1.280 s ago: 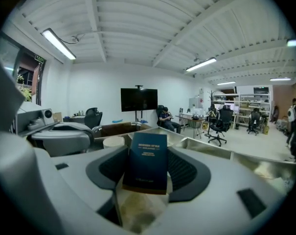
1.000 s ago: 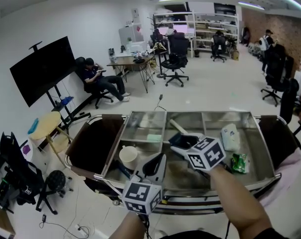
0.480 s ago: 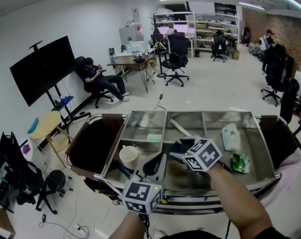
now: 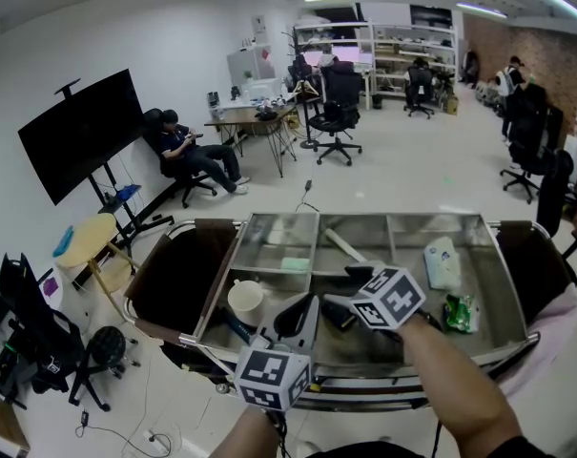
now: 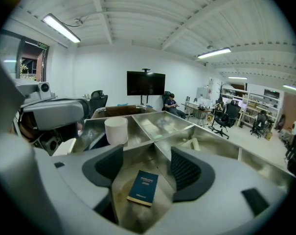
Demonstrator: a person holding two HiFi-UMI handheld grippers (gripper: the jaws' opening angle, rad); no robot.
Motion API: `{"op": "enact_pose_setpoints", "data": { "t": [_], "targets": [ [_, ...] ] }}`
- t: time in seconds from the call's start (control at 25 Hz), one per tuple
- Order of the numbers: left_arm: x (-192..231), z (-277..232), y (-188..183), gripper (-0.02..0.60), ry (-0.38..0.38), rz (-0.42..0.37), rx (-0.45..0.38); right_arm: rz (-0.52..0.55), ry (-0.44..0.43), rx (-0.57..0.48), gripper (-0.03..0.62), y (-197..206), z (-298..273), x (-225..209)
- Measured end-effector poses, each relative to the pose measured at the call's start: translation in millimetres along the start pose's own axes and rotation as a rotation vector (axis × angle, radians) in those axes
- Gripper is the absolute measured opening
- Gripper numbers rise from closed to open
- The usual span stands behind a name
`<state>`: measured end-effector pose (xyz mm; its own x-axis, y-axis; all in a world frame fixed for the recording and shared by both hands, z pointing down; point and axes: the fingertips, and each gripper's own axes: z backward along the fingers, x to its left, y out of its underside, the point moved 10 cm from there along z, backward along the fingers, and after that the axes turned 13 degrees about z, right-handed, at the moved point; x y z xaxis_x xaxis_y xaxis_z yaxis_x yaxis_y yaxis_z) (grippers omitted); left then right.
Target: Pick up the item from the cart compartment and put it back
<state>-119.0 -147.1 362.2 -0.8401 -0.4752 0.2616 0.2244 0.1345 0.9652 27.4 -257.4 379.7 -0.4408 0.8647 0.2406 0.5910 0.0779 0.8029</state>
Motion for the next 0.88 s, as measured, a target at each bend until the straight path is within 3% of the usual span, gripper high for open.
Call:
{"op": "enact_pose_setpoints", "data": {
  "t": [0.2, 0.24, 0.32, 0.36, 0.64, 0.88],
  "targets": [
    [0.4, -1.0, -0.1, 0.0, -0.002, -0.001, 0.0, 0.003, -0.01, -0.007, 0.314, -0.4, 0.2, 1.2],
    [-0.1, -1.2, 0.1, 0.0, -0.002, -0.001, 0.001, 0.001, -0.004, -0.014, 0.264, -0.8, 1.8, 1.6],
    [-0.4, -1.7, 0.9, 0.0, -0.002, -0.001, 0.003, -0.013, 0.016, -0.035, 0.05, -1.8, 6.1, 1.4],
    [-0.2, -2.1, 1.3, 0.0, -0.002, -0.001, 0.004, -0.023, 0.023, -0.043, 0.014, -1.9, 7.9, 1.0],
    [-0.1, -3.2, 0.8, 0.0, 0.002, -0.002, 0.006, -0.058, 0.069, -0.116, 0.012, -6.9, 24.3, -2.1],
    [0.2, -0.7, 0.7, 0.0, -0.01, -0.019, 0.004, -0.093, 0.165, -0.347, 0.012, -4.8, 73.0, 7.6]
  ]
}}
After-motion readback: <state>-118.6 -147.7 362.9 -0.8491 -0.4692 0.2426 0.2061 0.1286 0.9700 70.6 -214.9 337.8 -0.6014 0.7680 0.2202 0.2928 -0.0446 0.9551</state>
